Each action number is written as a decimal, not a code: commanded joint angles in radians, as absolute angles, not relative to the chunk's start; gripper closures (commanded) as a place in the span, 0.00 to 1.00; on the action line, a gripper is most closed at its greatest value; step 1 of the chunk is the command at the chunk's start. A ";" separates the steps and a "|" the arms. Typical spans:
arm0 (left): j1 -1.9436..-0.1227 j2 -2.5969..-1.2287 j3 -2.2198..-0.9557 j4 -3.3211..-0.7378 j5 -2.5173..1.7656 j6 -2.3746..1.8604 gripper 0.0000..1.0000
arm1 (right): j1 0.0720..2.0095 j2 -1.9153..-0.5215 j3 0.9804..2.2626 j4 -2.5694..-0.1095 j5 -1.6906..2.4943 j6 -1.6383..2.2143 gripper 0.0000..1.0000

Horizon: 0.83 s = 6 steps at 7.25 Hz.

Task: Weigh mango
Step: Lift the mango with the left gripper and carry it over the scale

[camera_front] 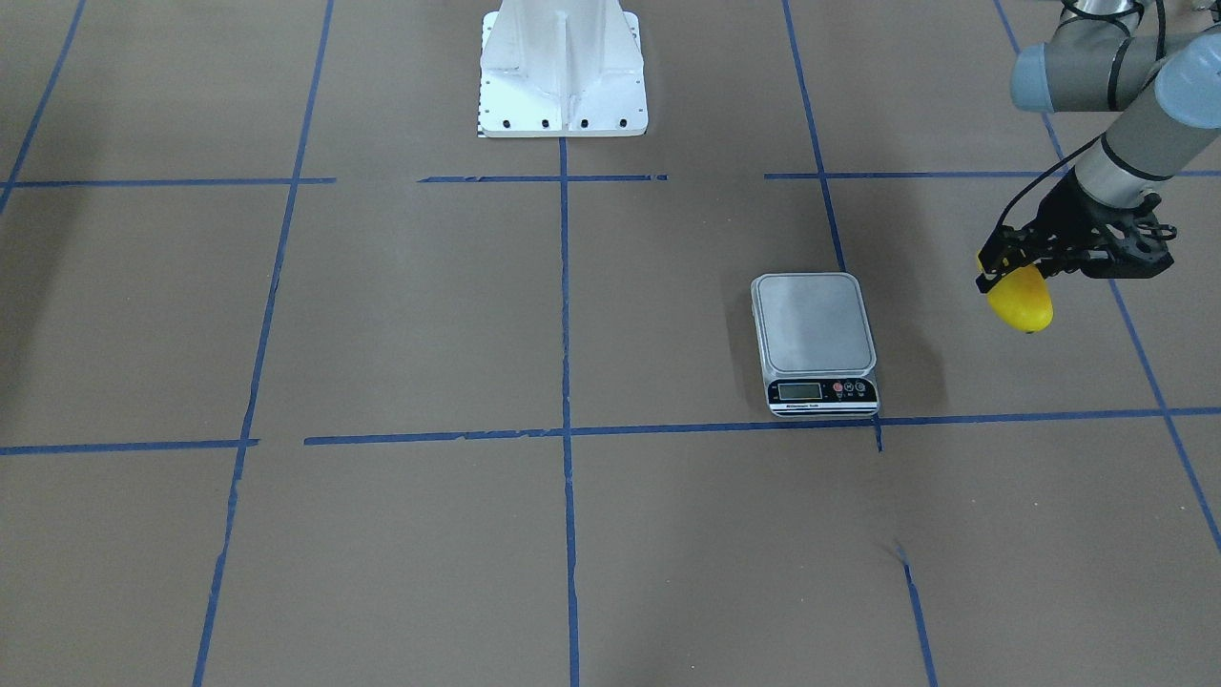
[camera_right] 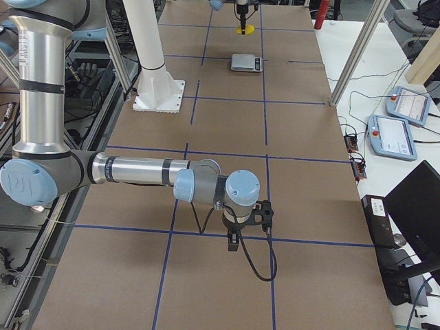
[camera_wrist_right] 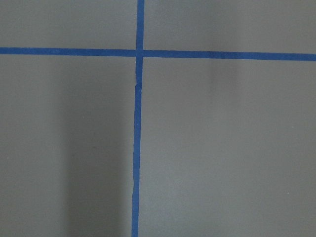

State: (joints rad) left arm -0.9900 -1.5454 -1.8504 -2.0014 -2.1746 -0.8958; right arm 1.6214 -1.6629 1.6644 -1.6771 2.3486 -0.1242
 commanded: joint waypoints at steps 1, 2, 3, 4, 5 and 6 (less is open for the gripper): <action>-0.982 -1.703 -1.878 -1.809 -2.171 -0.916 1.00 | 1.621 -1.663 1.664 -1.677 2.349 -0.124 0.00; -0.932 -1.782 -1.847 -1.775 -2.160 -1.005 1.00 | 1.621 -1.663 1.664 -1.678 2.349 -0.124 0.00; -0.831 -1.816 -1.821 -1.778 -2.096 -1.096 1.00 | 1.621 -1.663 1.664 -1.677 2.349 -0.124 0.00; -0.787 -1.850 -1.795 -1.781 -2.060 -1.124 1.00 | 1.621 -1.663 1.664 -1.677 2.349 -0.124 0.00; -0.784 -1.867 -1.777 -1.782 -2.060 -1.138 1.00 | 1.621 -1.663 1.664 -1.677 2.349 -0.124 0.00; -0.760 -1.868 -1.766 -1.782 -2.059 -1.138 1.00 | 1.621 -1.663 1.664 -1.677 2.349 -0.124 0.00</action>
